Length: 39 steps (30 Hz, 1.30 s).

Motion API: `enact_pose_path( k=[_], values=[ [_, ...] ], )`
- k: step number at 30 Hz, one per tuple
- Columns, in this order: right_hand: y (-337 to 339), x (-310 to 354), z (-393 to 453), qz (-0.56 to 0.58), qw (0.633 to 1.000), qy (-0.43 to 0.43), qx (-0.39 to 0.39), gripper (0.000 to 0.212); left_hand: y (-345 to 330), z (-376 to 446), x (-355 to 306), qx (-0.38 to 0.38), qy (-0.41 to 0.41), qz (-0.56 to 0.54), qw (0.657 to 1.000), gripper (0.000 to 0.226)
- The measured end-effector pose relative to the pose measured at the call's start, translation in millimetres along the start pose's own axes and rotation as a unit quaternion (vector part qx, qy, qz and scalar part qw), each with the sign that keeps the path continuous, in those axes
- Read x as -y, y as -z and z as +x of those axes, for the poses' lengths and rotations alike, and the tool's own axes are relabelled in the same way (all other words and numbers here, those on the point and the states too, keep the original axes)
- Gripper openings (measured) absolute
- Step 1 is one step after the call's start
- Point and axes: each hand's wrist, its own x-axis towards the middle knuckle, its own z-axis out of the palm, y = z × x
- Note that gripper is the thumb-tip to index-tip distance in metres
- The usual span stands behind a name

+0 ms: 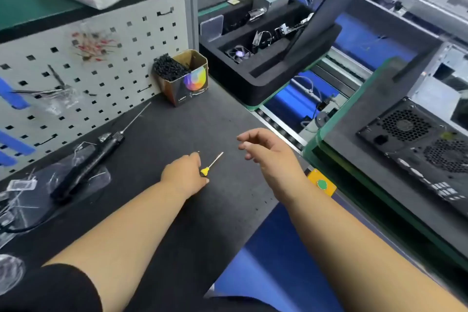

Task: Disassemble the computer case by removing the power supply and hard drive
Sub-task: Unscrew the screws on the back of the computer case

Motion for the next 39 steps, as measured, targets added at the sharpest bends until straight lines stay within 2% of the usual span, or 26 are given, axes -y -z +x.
enact_pose_path(
  k=[3, 5, 11, 14, 17, 22, 29, 36, 39],
  values=[
    [2.6, 0.7, -0.6, 0.007, 1.0, -0.006, -0.01, 0.019, -2.6, -3.0, 0.1, 0.006, -0.01, 0.064, 0.998, 0.032],
    [4.2, -0.4, -2.0, 0.014, 1.0, -0.012, -0.019, 0.02, -6.8, -3.8, -0.2, 0.001, -0.012, 0.058, 0.998, 0.026],
    [18.0, -0.5, -5.5, 0.029, 0.997, 0.0, -0.073, 0.021, 11.4, -8.8, -21.0, -0.055, -0.06, -0.107, 0.991, 0.02],
    [27.9, 0.1, -7.7, 0.029, 0.994, -0.003, -0.105, 0.019, 33.4, -18.9, -53.0, -0.057, -0.115, -0.252, 0.959, 0.018],
    [42.2, -0.4, -11.2, 0.045, 0.988, -0.022, -0.145, 0.012, 56.1, -33.3, -93.4, -0.077, -0.177, -0.325, 0.926, 0.018],
    [79.0, -0.6, -25.2, 0.079, 0.981, -0.034, -0.171, 0.012, 73.6, -55.9, -158.9, -0.081, -0.279, -0.344, 0.893, 0.016],
    [153.0, -10.1, -53.2, 0.093, 0.976, -0.04, -0.194, 0.015, 68.2, -82.9, -240.3, -0.047, -0.33, -0.337, 0.881, 0.011],
    [242.9, -19.6, -95.0, 0.055, 0.965, -0.005, -0.257, 0.013, 59.7, -117.3, -334.3, -0.038, -0.4, -0.32, 0.858, 0.012],
    [279.9, -26.7, -111.8, 0.071, 0.954, 0.01, -0.292, 0.009, 52.0, -127.3, -365.9, -0.032, -0.414, -0.321, 0.851, 0.018]
  ],
)
